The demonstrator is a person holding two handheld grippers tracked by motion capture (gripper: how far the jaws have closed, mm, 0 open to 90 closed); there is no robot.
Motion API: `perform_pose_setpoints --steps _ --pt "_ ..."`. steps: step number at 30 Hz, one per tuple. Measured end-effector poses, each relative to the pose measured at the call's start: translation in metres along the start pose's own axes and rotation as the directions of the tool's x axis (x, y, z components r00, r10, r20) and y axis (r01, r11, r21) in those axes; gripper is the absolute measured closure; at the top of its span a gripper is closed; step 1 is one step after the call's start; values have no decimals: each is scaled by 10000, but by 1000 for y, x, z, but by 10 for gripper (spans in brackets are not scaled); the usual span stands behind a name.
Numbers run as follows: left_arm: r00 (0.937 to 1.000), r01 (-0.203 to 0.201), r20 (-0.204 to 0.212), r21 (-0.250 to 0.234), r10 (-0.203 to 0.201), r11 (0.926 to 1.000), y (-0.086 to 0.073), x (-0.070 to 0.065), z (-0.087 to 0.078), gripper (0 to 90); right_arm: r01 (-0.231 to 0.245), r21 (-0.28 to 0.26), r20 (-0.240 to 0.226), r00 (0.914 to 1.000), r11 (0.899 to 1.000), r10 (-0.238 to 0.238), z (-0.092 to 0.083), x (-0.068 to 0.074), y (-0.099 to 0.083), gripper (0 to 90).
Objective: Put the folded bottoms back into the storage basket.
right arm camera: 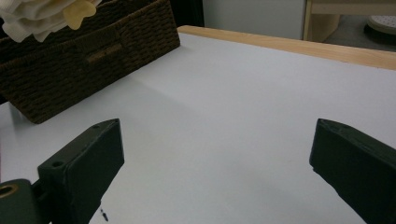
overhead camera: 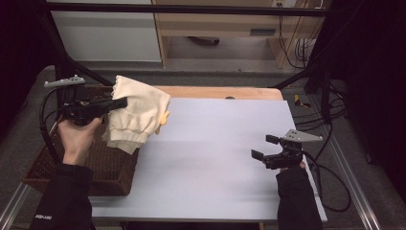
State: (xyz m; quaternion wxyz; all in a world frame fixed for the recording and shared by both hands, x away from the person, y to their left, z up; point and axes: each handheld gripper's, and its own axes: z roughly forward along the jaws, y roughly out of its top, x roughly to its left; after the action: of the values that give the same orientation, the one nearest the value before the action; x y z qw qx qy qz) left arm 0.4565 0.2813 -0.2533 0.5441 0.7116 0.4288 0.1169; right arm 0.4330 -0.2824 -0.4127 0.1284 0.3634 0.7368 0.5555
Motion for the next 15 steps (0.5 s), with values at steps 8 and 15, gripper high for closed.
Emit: perform_pose_setpoints --steps 8,15 --pt "9999 43 -163 -83 -44 10000 2 4 -8 748 6 14 3 10000 10000 -6 0 0 0 32" --pt "9991 139 -388 -149 -144 9998 3 10 -15 749 6 14 -5 10000 10000 -6 0 0 0 32"
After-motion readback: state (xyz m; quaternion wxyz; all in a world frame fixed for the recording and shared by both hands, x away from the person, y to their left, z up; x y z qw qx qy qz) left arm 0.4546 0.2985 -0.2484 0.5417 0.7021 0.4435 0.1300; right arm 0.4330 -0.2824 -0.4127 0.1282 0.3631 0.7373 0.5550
